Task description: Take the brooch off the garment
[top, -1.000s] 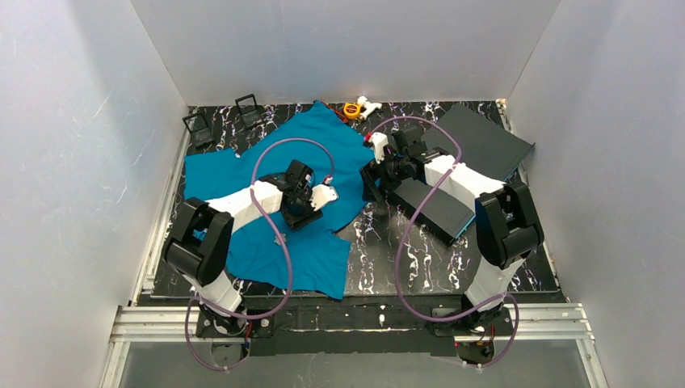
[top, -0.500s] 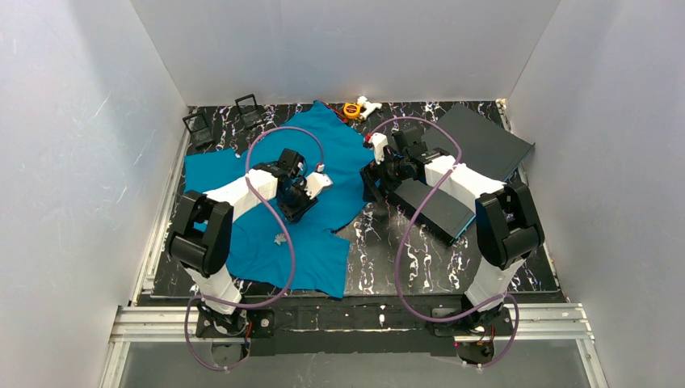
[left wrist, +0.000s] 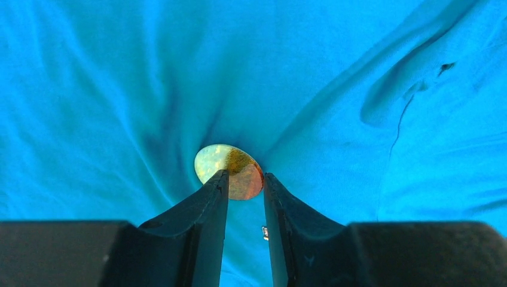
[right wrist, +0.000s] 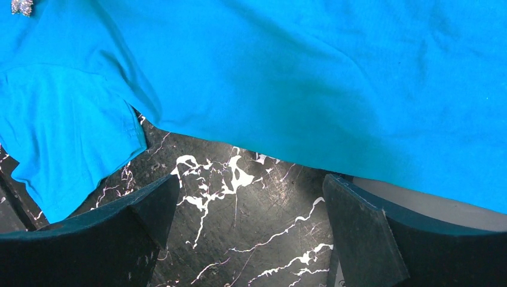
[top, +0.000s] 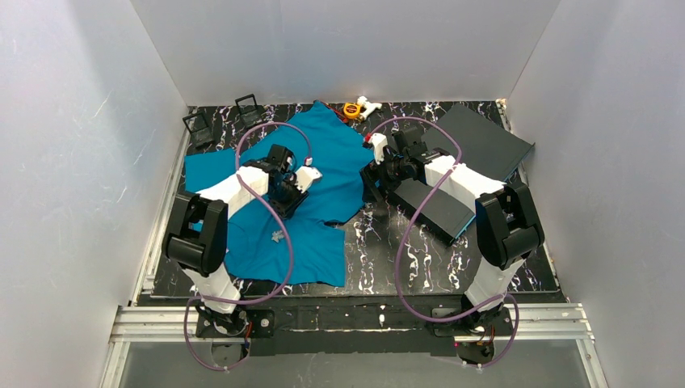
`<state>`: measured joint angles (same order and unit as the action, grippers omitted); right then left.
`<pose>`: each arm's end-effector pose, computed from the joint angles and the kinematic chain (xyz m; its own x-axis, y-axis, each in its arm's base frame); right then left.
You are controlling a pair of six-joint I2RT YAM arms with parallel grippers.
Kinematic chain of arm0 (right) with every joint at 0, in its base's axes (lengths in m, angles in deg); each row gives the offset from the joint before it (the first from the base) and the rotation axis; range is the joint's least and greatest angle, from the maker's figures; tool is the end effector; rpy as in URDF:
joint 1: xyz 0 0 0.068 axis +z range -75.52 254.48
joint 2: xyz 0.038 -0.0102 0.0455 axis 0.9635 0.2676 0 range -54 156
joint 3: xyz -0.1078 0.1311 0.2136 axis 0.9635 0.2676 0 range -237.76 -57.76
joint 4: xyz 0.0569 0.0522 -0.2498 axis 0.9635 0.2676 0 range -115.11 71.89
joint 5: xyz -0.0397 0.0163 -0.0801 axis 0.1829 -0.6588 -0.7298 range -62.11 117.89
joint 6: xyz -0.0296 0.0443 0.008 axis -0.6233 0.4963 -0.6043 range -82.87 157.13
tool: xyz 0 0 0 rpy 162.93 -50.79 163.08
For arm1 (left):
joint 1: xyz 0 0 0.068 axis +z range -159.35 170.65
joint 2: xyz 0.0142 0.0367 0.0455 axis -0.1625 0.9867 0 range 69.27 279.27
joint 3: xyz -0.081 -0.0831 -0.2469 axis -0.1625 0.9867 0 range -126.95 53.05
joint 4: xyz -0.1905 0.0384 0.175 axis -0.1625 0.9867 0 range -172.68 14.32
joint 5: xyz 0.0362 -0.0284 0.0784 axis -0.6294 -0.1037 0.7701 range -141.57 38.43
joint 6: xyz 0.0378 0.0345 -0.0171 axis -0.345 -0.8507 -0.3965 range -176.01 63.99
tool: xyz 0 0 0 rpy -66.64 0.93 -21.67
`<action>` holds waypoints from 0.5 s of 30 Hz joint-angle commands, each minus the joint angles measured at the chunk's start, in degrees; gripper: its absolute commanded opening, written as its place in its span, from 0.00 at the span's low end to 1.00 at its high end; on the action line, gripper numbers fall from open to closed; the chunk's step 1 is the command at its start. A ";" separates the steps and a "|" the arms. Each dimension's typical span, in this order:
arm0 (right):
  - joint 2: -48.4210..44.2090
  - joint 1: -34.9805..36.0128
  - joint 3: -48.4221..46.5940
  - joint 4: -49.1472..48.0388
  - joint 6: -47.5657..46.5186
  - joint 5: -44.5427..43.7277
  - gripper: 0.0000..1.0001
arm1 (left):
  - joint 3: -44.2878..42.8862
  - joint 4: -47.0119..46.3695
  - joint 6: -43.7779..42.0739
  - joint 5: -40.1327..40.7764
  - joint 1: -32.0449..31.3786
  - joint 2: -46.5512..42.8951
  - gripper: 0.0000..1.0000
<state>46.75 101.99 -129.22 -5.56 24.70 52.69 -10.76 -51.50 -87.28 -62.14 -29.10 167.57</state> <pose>0.3322 0.1898 0.2254 -0.5091 -0.4853 -0.7108 -0.7924 0.5868 0.1668 0.3168 -0.1206 0.1861 -0.5237 0.7302 -0.4389 0.7899 0.6091 0.0710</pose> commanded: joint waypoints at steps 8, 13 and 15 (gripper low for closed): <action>-1.71 0.00 -0.10 -1.00 -0.75 2.24 1.00 | -2.21 -0.11 0.27 -0.90 3.96 -4.60 0.31; -1.61 0.00 0.05 -1.23 -0.77 2.27 1.00 | -2.09 0.71 -1.10 -3.90 4.71 -4.86 0.32; -1.69 -0.02 0.17 -1.26 -0.87 2.19 1.00 | -0.28 0.78 -2.19 -7.83 4.55 -6.66 0.39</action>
<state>46.75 101.99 -129.22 -5.58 24.70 53.76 -11.57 -52.33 -87.50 -63.32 -24.45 165.27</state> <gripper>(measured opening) 0.997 0.344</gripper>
